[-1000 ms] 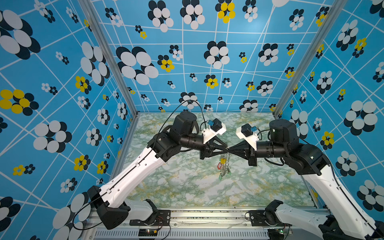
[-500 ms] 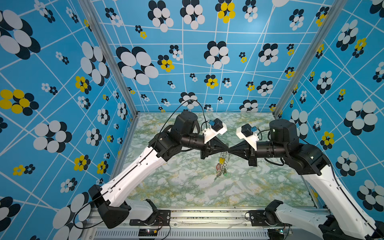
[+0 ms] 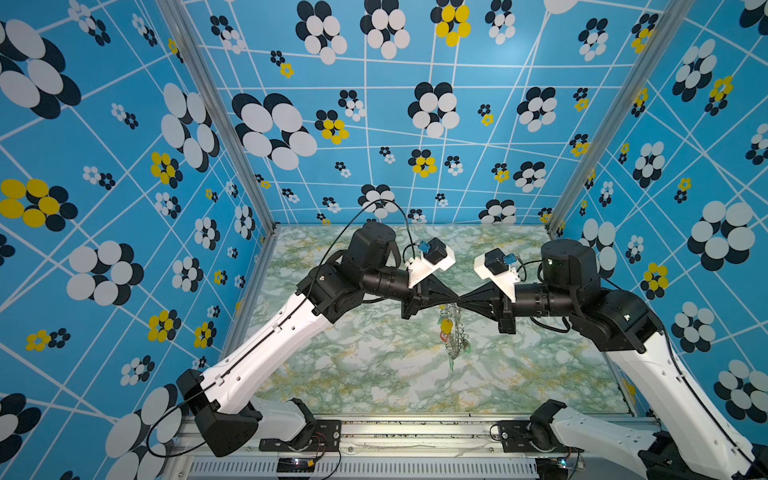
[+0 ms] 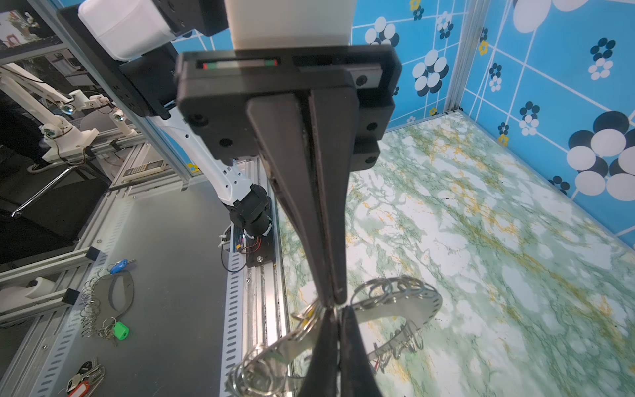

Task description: Put the keys on the keyring

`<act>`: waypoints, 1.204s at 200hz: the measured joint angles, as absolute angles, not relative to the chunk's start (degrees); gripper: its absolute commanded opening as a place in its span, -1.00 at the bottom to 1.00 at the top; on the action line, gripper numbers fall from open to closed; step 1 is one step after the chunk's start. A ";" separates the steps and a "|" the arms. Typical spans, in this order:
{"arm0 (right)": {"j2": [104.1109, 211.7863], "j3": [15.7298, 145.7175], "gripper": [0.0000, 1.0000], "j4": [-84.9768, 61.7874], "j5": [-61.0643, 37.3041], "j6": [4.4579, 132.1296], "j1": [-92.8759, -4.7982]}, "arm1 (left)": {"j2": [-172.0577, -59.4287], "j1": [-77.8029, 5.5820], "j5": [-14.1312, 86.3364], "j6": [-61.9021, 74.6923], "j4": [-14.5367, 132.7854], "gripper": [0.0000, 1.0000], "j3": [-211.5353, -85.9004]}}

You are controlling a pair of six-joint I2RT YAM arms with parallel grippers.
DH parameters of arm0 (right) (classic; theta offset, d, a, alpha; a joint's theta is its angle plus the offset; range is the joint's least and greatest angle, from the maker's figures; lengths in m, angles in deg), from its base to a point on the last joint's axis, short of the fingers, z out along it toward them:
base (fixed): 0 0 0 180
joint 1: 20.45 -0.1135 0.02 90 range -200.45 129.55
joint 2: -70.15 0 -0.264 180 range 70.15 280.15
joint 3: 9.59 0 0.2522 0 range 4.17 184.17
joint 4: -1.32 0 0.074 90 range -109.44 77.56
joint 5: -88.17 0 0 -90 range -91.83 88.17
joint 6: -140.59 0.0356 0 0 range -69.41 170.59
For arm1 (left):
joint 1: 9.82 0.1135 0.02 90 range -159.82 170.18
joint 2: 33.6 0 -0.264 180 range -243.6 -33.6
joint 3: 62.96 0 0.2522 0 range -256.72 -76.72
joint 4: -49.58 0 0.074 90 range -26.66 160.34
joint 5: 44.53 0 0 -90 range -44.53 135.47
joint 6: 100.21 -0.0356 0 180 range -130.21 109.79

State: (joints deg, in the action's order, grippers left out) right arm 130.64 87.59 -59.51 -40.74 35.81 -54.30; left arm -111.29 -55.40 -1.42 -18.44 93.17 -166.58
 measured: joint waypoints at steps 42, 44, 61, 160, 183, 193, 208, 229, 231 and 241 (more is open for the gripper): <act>130.61 87.59 -1.00 -59.89 -41.01 35.81 -54.32 | -111.42 -55.64 -1.18 -18.83 94.17 -0.88 -167.04; 130.61 87.59 -1.00 -59.89 -41.01 35.81 -54.32 | -111.44 -55.64 -1.16 -18.81 94.24 -0.88 -167.11; 130.61 87.59 -1.00 -59.89 -41.14 35.81 -54.32 | -111.51 -55.67 -1.18 -18.86 94.70 -0.86 -167.33; 130.57 87.59 -1.00 -59.97 -41.09 35.83 -54.45 | -111.71 -55.71 -1.22 -19.29 95.07 -1.00 -167.61; 130.44 87.57 -0.85 -59.75 -40.90 35.98 -54.45 | -111.23 -55.84 -0.57 -19.27 94.00 -1.00 -167.13; 130.33 87.57 -0.74 -59.60 -40.81 36.05 -54.45 | -110.59 -56.02 0.09 -19.25 92.97 -1.00 -166.32; 130.09 87.57 -0.59 -59.14 -40.63 36.07 -54.45 | -109.56 -56.08 0.87 -19.21 91.57 -1.00 -165.01; 129.26 87.28 -0.40 -58.46 -39.98 36.33 -54.45 | -108.32 -55.84 1.88 -18.35 89.06 -1.00 -163.11; 129.17 87.26 -0.39 -58.44 -39.98 36.18 -54.45 | -108.21 -55.78 1.92 -18.35 88.82 -1.00 -162.91; 128.69 87.11 -0.35 -58.33 -39.80 36.27 -54.45 | -107.64 -55.51 2.08 -17.78 87.42 -1.00 -162.08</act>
